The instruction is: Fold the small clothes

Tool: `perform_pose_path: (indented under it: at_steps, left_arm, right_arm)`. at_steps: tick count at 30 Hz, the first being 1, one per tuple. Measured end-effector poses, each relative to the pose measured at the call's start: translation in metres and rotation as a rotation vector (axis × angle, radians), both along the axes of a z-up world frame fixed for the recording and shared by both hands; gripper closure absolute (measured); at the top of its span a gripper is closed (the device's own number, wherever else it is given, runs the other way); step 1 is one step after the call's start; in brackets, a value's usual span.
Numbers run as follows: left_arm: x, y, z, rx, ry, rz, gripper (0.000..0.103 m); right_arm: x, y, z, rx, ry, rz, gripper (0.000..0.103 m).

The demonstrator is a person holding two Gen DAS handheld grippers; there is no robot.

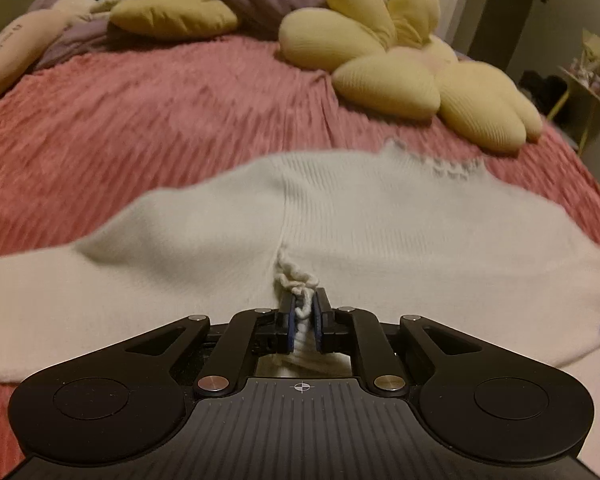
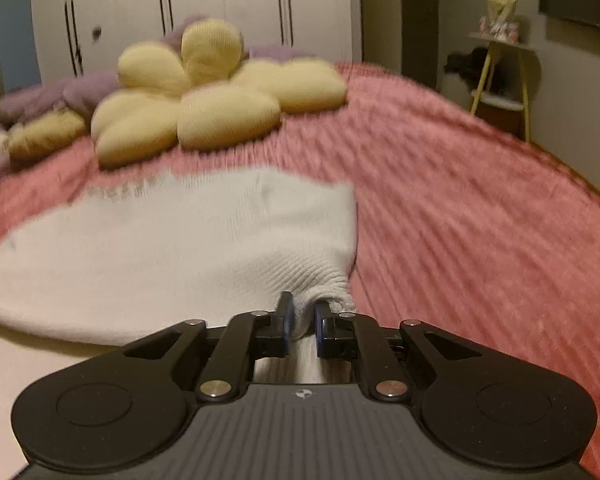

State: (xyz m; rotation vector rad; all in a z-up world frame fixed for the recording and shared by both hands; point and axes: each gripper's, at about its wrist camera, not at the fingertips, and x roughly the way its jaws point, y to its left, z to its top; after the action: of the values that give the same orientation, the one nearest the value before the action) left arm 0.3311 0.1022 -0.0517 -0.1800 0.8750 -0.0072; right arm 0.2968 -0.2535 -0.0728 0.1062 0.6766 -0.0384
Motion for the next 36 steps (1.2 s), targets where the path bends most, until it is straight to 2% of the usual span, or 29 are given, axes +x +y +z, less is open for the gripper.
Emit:
perform_pose_path:
  at_steps: [4,8,14,18,20,23,26,28,30,33,36]
  left_arm:
    - [-0.007,0.007,-0.002,-0.038,-0.015,0.008,0.087]
    - [-0.006,0.008,-0.002,-0.061,-0.011,0.013,0.086]
    - [-0.007,0.005,0.001,-0.055,-0.018,0.018,0.087]
    - [-0.005,0.003,-0.001,-0.03,-0.025,0.009,0.09]
    - [-0.005,0.005,-0.002,-0.045,-0.021,0.02,0.09]
    - [-0.005,0.009,-0.005,-0.067,-0.013,0.027,0.085]
    - [-0.008,0.008,-0.002,-0.058,-0.009,0.027,0.079]
    - [-0.01,0.009,0.002,-0.072,0.002,0.04,0.068]
    - [-0.012,0.008,0.004,-0.07,0.002,0.044,0.058]
    - [-0.011,0.004,0.003,-0.036,0.019,0.038,0.056]
    - [-0.012,0.004,0.0,-0.032,0.02,0.042,0.05]
  right_arm:
    - [-0.018,-0.01,0.021,0.071,0.004,0.043,0.083]
    - [-0.031,-0.001,0.043,0.056,-0.078,0.084,0.082]
    - [0.011,0.047,0.02,-0.131,-0.013,0.205,0.086]
    - [0.023,0.053,0.003,-0.246,0.014,0.204,0.088]
    - [0.023,0.045,-0.001,-0.303,0.009,0.172,0.09]
    - [0.027,0.026,-0.009,-0.338,0.007,0.121,0.09]
    - [0.026,0.024,-0.009,-0.342,0.002,0.127,0.09]
    - [0.023,0.034,-0.004,-0.376,0.014,0.126,0.09]
    - [0.014,0.041,0.006,-0.329,-0.003,0.151,0.09]
    - [0.004,0.051,0.006,-0.3,-0.008,0.189,0.089]
    - [0.003,0.054,-0.002,-0.326,0.001,0.199,0.089]
